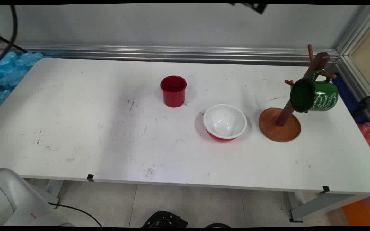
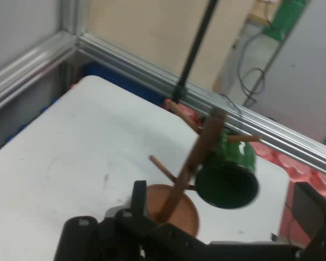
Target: Pick up the green mug from the rack
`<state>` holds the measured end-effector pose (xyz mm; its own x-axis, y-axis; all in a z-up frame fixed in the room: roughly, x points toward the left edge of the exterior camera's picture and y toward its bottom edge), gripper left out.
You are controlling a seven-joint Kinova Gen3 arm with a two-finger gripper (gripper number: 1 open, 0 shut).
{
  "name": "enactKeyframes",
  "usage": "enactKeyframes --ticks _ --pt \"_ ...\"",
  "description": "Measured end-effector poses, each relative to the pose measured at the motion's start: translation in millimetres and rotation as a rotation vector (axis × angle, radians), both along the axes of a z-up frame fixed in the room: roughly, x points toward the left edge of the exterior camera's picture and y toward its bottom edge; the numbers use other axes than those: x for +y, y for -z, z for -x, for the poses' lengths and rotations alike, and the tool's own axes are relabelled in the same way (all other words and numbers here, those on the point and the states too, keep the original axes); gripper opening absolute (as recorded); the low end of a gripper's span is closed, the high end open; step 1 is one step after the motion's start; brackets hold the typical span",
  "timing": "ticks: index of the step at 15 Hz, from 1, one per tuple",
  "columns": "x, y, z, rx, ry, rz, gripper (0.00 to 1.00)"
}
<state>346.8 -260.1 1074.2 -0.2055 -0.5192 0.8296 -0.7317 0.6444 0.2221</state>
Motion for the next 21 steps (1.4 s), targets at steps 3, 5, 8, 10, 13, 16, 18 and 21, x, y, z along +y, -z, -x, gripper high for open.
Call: enactKeyframes --ticks 3,5,8,10,13,16,18,21 --pt "3 9 17 -0.016 0.053 -0.007 1.00" --pt "3 16 30 -0.023 0.078 -0.011 1.00" --pt "-2 34 56 -0.040 0.118 -0.016 1.00" --pt "-6 49 74 -0.052 0.139 -0.023 1.00" --pt "-14 75 102 -0.062 0.161 -0.045 1.00" --pt "-23 97 128 -0.059 0.174 -0.067 1.00" --pt "-28 107 140 -0.053 0.176 -0.075 1.00" --pt "-39 126 160 -0.036 0.175 -0.086 1.00"
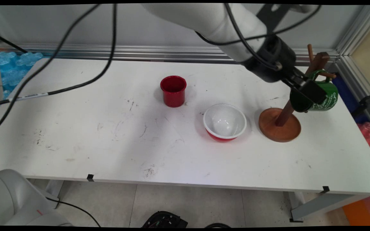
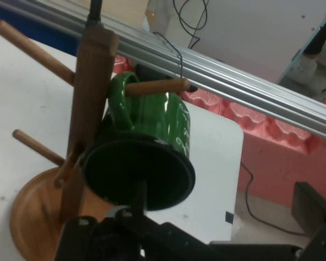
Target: Pick up the green mug from the rack
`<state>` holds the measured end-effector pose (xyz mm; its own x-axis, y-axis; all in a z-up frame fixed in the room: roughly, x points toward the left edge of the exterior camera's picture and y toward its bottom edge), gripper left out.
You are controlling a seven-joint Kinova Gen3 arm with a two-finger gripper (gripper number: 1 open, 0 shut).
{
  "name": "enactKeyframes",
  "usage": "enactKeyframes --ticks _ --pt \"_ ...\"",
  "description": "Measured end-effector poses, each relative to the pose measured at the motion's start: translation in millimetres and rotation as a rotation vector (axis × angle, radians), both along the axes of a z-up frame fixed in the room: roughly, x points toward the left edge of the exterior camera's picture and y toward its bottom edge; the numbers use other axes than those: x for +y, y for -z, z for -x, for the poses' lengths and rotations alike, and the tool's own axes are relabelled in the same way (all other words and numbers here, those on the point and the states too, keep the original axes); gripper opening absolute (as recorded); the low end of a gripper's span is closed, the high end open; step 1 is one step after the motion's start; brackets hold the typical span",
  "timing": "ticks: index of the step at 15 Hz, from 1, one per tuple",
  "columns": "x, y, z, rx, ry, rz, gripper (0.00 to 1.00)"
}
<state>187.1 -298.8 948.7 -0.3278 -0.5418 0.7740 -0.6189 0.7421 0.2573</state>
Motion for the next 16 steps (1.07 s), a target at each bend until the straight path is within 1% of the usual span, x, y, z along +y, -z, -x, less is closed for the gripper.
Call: enactKeyframes --ticks 4,8,16 --pt "-12 22 20 0.017 -0.007 -0.016 1.00" --pt "-21 39 33 0.035 -0.015 -0.031 1.00" --pt "-33 61 49 0.091 -0.043 -0.061 1.00"
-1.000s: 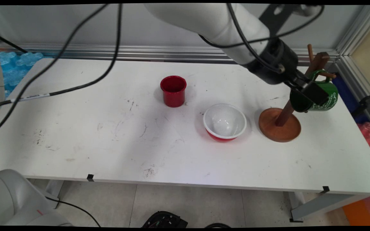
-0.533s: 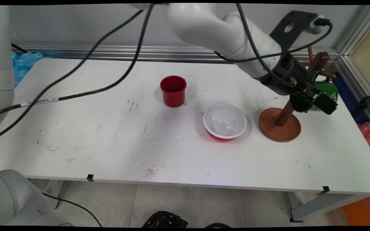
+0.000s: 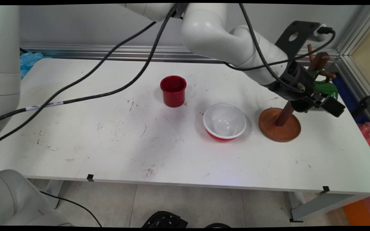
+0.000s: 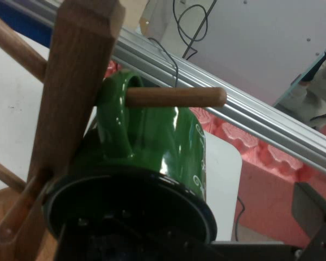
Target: Pick up the green mug from the rack
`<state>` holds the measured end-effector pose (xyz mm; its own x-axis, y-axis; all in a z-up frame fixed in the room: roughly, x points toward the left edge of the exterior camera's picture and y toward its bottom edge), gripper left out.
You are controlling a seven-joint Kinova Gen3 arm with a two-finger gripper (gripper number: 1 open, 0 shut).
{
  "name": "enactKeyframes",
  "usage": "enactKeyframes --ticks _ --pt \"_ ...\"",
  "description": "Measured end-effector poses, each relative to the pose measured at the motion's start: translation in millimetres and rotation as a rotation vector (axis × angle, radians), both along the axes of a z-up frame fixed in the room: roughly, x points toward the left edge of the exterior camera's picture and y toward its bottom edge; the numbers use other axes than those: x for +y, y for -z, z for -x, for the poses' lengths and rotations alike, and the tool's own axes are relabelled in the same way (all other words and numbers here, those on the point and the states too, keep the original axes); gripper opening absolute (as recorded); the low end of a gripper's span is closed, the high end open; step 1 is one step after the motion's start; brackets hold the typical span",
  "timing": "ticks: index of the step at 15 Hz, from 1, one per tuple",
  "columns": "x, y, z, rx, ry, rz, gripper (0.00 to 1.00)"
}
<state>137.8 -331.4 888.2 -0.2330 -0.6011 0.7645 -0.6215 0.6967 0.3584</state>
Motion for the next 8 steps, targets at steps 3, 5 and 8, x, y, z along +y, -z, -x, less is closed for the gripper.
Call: enactKeyframes --ticks 3,5,8 --pt "-0.7 4.2 3.5 0.021 -0.007 -0.009 0.00" --pt "-0.7 6.1 5.2 0.033 -0.009 -0.012 0.00" --pt "-0.5 8.8 6.3 0.044 -0.014 -0.015 0.00"
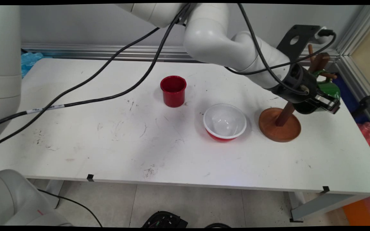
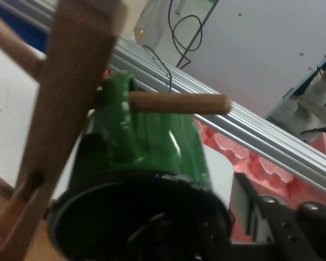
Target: Pick up the green mug from the rack, then place the picked object on the table
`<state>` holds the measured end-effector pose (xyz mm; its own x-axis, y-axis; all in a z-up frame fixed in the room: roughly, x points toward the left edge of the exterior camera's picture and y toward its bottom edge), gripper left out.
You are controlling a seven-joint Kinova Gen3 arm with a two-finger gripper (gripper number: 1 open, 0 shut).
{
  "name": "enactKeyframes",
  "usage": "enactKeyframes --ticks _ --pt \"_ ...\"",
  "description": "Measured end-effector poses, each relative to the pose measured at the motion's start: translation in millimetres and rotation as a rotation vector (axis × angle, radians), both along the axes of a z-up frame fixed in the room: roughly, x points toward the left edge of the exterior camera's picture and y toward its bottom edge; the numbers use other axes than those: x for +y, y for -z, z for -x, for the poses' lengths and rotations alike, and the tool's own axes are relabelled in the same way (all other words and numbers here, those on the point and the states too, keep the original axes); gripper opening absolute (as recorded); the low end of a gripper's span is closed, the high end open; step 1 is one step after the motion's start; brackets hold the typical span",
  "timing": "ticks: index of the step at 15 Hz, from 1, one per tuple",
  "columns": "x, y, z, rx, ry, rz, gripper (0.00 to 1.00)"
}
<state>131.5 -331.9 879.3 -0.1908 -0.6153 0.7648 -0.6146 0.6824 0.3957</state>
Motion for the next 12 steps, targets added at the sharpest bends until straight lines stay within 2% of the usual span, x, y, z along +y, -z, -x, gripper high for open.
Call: enactKeyframes --ticks 12 --pt "3.5 -1.6 -7.7 0.018 -0.011 0.014 0.00"
